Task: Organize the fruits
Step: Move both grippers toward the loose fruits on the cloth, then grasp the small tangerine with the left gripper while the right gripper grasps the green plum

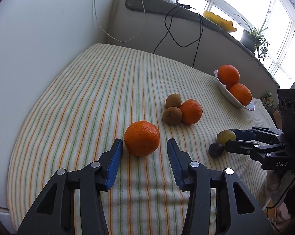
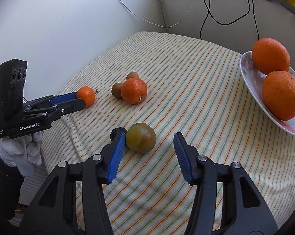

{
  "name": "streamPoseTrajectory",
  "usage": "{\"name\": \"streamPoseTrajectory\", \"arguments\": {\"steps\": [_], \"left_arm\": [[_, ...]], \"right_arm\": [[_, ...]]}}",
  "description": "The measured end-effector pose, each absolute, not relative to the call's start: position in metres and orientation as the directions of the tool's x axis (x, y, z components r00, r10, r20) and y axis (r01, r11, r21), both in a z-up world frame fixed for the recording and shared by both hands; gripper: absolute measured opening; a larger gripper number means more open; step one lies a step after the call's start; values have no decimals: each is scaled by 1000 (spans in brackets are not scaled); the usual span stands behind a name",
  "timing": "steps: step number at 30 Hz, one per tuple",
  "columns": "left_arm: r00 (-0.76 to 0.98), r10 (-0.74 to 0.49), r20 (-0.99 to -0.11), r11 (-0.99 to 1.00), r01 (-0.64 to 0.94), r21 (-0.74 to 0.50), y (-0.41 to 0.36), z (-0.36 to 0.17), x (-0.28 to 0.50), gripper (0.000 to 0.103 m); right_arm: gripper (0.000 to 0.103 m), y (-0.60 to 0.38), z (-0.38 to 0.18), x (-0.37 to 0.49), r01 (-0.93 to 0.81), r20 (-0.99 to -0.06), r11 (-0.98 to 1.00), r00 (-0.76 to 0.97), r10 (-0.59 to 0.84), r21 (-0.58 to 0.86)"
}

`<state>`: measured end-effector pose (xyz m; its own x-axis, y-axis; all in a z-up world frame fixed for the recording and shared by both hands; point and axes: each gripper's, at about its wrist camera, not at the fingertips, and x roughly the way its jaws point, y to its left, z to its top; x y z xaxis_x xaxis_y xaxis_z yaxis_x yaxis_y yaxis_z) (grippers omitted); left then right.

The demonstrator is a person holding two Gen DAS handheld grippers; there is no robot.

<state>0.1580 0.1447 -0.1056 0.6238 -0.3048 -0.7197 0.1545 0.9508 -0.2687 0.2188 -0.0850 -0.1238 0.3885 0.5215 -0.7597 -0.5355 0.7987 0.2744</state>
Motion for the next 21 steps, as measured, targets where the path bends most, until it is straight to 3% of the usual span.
{"name": "streamPoseTrajectory", "arguments": {"steps": [5, 7, 12, 21], "left_arm": [[620, -300, -725, 952, 148, -268, 147, -109, 162, 36], [621, -303, -723, 951, 148, -271, 148, -109, 162, 36], [625, -297, -722, 953, 149, -263, 147, -109, 162, 35], [634, -305, -711, 950, 148, -275, 148, -104, 157, 35]], "right_arm": [[48, -79, -127, 222, -545, -761, 781, 354, 544, 305], [39, -77, -127, 222, -554, -757, 770, 342, 557, 317], [33, -75, -126, 223, -554, -757, 772, 346, 555, 313], [31, -83, -125, 217, -538, -742, 776, 361, 566, 330]]}}
